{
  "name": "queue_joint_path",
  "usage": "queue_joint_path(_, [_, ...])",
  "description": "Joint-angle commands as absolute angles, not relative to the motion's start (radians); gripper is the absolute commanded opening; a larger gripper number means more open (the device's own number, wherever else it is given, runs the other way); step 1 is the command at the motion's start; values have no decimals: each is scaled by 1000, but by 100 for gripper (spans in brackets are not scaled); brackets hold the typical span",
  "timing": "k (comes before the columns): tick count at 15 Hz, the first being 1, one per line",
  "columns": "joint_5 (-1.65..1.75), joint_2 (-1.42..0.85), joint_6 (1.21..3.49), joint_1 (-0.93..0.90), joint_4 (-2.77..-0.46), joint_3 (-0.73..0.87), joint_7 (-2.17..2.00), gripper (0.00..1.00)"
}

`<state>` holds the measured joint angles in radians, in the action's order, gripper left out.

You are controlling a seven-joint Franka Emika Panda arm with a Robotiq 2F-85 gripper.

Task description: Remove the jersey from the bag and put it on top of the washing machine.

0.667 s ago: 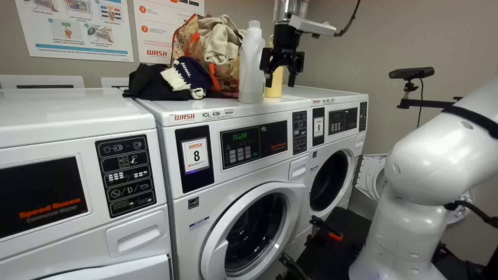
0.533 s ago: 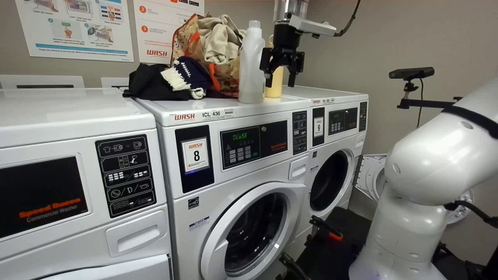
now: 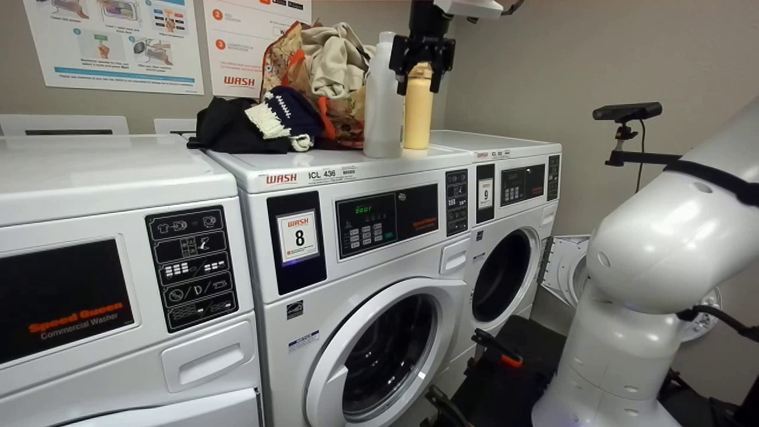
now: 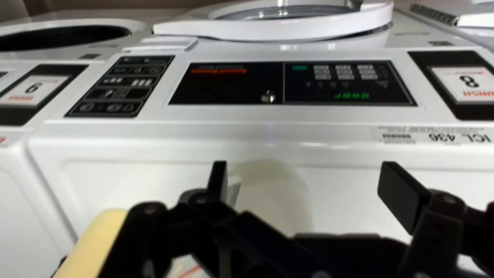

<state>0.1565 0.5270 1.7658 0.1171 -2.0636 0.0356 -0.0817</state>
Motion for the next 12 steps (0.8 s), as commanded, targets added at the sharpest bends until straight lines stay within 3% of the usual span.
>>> queue_joint_path(1, [224, 423, 1739, 115, -1826, 26, -53, 100])
queue_joint_path(5, [245, 346, 1736, 108, -1597, 30, -51, 100])
queue_joint_path(12, [222, 187, 1940, 105, -1356, 57, -50, 100])
